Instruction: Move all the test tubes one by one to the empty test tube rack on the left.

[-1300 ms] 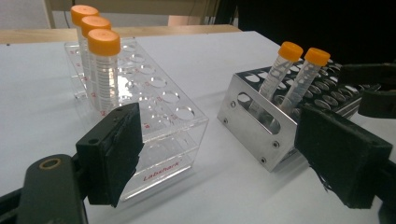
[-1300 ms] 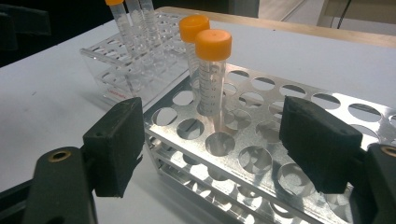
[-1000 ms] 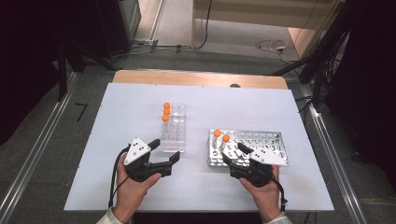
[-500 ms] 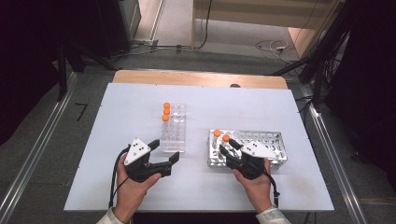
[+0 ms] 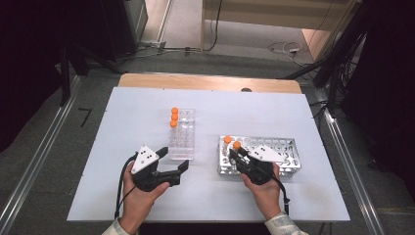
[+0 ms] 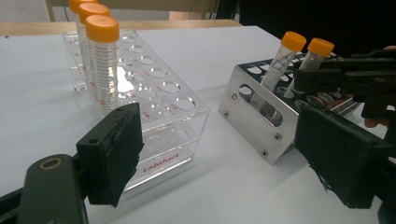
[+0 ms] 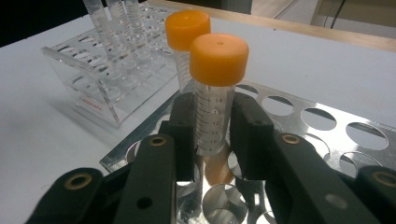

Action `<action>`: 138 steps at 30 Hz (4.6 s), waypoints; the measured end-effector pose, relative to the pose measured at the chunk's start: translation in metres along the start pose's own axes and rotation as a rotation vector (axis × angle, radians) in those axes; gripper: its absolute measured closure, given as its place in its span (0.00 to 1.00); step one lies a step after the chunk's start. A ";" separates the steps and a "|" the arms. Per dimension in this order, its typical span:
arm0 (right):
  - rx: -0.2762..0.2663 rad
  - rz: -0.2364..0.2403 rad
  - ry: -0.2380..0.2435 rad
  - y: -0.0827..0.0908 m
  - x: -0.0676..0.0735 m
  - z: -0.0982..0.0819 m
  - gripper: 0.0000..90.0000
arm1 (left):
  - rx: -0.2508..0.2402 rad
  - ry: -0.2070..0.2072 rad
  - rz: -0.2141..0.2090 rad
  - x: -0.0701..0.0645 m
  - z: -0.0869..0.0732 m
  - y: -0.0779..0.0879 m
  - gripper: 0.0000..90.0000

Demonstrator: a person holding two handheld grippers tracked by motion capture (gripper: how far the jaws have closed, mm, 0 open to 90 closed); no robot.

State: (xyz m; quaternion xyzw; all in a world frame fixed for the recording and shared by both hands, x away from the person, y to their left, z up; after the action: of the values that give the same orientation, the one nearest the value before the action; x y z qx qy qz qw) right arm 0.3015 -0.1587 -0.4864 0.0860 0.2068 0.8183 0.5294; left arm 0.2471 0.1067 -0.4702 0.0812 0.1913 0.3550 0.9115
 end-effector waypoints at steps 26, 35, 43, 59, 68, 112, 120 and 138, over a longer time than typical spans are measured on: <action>-0.095 -0.004 -0.025 0.025 -0.003 0.021 0.80 | 0.020 -0.010 0.004 0.000 -0.002 -0.001 0.18; -0.163 0.003 -0.049 0.047 -0.012 0.036 0.80 | 0.025 -0.014 0.006 0.000 -0.003 -0.002 0.17; -0.175 0.027 -0.033 0.061 -0.012 0.035 0.80 | 0.025 -0.018 0.009 -0.001 -0.002 -0.002 0.17; -0.161 0.074 0.000 0.072 -0.001 0.024 0.80 | 0.015 -0.025 0.001 -0.004 -0.002 -0.001 0.18; -0.142 0.116 0.031 0.072 0.016 0.018 0.80 | 0.012 -0.028 -0.005 -0.006 -0.001 0.000 0.19; -0.047 0.235 0.119 0.041 0.076 0.001 0.80 | -0.011 -0.134 -0.180 -0.055 0.010 -0.006 0.33; -0.044 0.253 0.127 0.038 0.085 0.001 0.80 | -0.006 -0.162 -0.193 -0.061 0.010 -0.011 0.41; -0.050 0.270 0.135 0.037 0.093 0.004 0.80 | 0.009 -0.209 -0.199 -0.063 0.006 -0.016 0.70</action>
State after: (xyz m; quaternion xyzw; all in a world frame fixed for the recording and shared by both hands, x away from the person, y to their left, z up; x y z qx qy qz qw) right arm 0.2323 -0.0872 -0.4740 0.0445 0.2081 0.8909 0.4012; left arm 0.2174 0.0518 -0.4507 0.1022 0.1039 0.2518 0.9567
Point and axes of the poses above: each handheld gripper's, and its own axes: y roughly backward along the jaws, z roughly out of its top, x roughly to its left, the point moved 4 cm from there along -y, roughly forward along the jaws, and after that the axes turned 14 degrees about -z, right-handed, at the moved point
